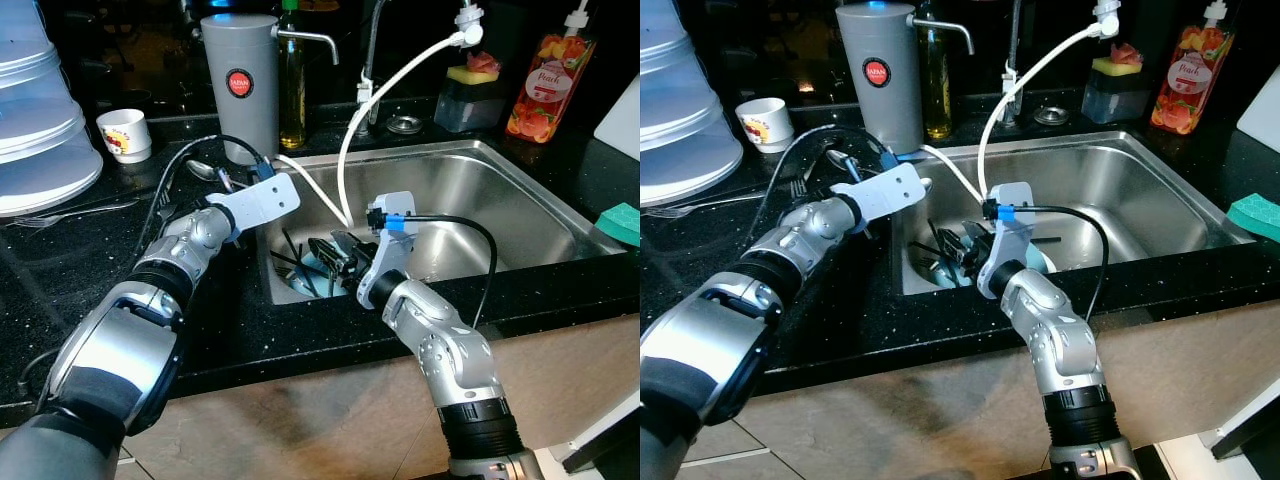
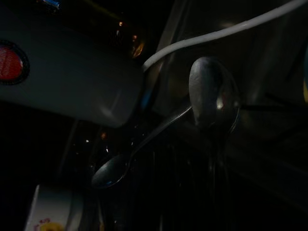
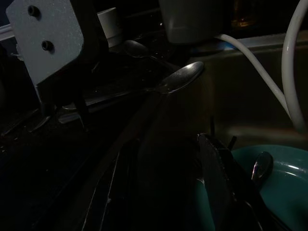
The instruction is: Kitchen organization
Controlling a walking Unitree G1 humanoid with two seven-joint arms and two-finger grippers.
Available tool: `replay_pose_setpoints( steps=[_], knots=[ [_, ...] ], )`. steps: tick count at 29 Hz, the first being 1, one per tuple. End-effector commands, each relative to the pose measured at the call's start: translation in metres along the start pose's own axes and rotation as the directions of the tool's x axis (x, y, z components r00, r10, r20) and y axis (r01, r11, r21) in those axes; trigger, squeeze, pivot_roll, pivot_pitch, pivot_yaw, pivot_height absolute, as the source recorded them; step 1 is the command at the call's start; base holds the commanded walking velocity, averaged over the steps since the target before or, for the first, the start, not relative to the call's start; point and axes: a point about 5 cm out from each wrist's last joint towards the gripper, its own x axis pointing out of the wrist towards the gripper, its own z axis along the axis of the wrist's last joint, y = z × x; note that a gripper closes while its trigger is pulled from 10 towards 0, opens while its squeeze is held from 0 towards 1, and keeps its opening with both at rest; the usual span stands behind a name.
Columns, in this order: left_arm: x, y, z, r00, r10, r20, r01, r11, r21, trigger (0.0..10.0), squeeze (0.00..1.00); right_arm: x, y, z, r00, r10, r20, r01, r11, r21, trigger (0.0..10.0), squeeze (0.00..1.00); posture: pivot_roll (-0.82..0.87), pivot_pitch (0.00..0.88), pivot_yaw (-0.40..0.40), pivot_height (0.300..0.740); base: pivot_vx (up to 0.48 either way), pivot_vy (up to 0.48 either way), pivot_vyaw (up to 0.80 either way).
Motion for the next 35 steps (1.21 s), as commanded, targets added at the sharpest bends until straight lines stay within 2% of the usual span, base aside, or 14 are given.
replay_pose_setpoints(
  steps=[1, 7, 8, 10, 13, 20, 23, 27, 30, 31, 32, 33, 34, 35],
  knots=[
    [-0.004, 0.006, -0.014, 0.998, 0.009, -0.058, -0.011, 0.999, -0.039, 0.0, 0.0, 0.001, 0.002, 0.002, 1.0, 0.008, 0.01, -0.008, 1.0, 0.006, 10.0, 0.0, -0.05, 0.128, 0.059, 0.74, 0.0, 0.0, 0.0],
    [-0.008, 0.036, -0.006, 0.99, 0.139, -0.007, -0.138, 0.977, -0.161, 0.0, 0.0, 0.003, 0.003, 0.003, 1.0, 0.015, 0.014, -0.015, 1.0, 0.006, 10.0, 0.0, -0.04, 0.123, 0.055, 0.74, 0.0, 0.0, 0.0],
    [-0.008, 0.036, -0.006, 0.99, 0.139, -0.007, -0.138, 0.977, -0.161, 0.0, 0.0, 0.003, 0.003, 0.003, 1.0, 0.015, 0.014, -0.015, 1.0, 0.006, 10.0, 0.0, -0.04, 0.123, 0.055, 0.74, 0.0, 0.0, 0.0],
    [-0.015, 0.061, -0.01, 0.971, 0.239, -0.021, -0.239, 0.954, -0.181, 0.0, 0.0, 0.003, 0.003, 0.003, 1.0, 0.016, 0.016, -0.016, 1.0, 0.005, 10.0, 0.0, -0.05, 0.106, 0.051, 0.74, 0.0, 0.0, 0.0],
    [-0.024, 0.077, -0.024, 0.951, 0.301, -0.076, -0.31, 0.937, -0.163, 0.0, 0.0, 0.003, 0.003, 0.003, 1.0, 0.018, 0.015, -0.018, 1.0, 0.005, 10.0, 0.0, -0.05, 0.106, 0.051, 0.74, 0.0, 0.0, 0.0],
    [-0.031, 0.069, -0.048, 0.966, 0.223, -0.131, -0.25, 0.935, -0.25, 0.0, 0.0, 0.005, 0.006, 0.003, 0.999, 0.033, 0.017, -0.033, 0.999, 0.005, 10.0, 0.0, -0.04, 0.094, 0.041, 0.74, 0.0, 0.0, 0.0],
    [-0.026, 0.059, -0.033, 0.989, 0.144, 0.043, -0.111, 0.893, -0.436, 0.0, 0.0, 0.006, 0.007, 0.004, 0.999, 0.038, 0.019, -0.038, 0.999, 0.004, 10.0, 0.0, -0.04, 0.094, 0.041, 0.74, 0.0, 0.0, 0.0],
    [-0.026, 0.055, -0.021, 0.972, 0.14, 0.188, -0.033, 0.875, -0.482, 0.0, 0.0, 0.007, 0.007, 0.005, 0.999, 0.04, 0.023, -0.04, 0.999, 0.002, 10.0, 0.0, -0.04, 0.082, 0.039, 0.74, 0.0, 0.0, 0.0],
    [-0.028, 0.057, -0.022, 0.964, 0.175, 0.199, -0.052, 0.862, -0.505, 0.0, 0.0, 0.007, 0.007, 0.006, 0.999, 0.041, 0.025, -0.041, 0.999, -0.001, 10.0, 0.0, -0.04, 0.082, 0.04, 0.74, 0.0, 0.0, 0.0],
    [-0.029, 0.059, -0.024, 0.964, 0.179, 0.195, -0.048, 0.844, -0.534, 4.9, 0.0, 0.007, 0.006, 0.006, 0.999, 0.04, 0.026, -0.04, 0.999, -0.001, 10.0, 0.0, -0.04, 0.085, 0.038, 0.74, 0.0, 0.0, 0.0],
    [-0.031, 0.061, -0.028, 0.965, 0.178, 0.193, -0.042, 0.831, -0.555, 10.0, 0.74, 0.007, 0.006, 0.007, 0.999, 0.04, 0.026, -0.04, 0.999, -0.002, 10.0, 0.0, -0.04, 0.085, 0.038, 0.74, 0.0, 0.0, 0.0],
    [-0.031, 0.061, -0.028, 0.965, 0.178, 0.193, -0.042, 0.831, -0.555, 10.0, 0.74, 0.007, 0.006, 0.007, 0.999, 0.04, 0.026, -0.04, 0.999, -0.002, 10.0, 0.0, -0.04, 0.085, 0.038, 0.74, 0.0, 0.0, 0.0],
    [-0.032, 0.061, -0.033, 0.974, 0.139, 0.179, -0.02, 0.838, -0.546, 10.0, 1.0, 0.007, 0.005, 0.007, 0.999, 0.04, 0.026, -0.04, 0.999, -0.003, 10.0, 0.0, -0.04, 0.087, 0.036, 0.74, 0.0, 0.0, 0.0],
    [-0.035, 0.062, -0.041, 0.985, 0.086, 0.147, 0.009, 0.836, -0.549, 10.0, 1.0, 0.006, 0.005, 0.007, 0.999, 0.04, 0.025, -0.04, 0.999, -0.004, 10.0, 0.0, -0.04, 0.089, 0.034, 0.74, 0.0, 0.0, 0.0]
  ],
)
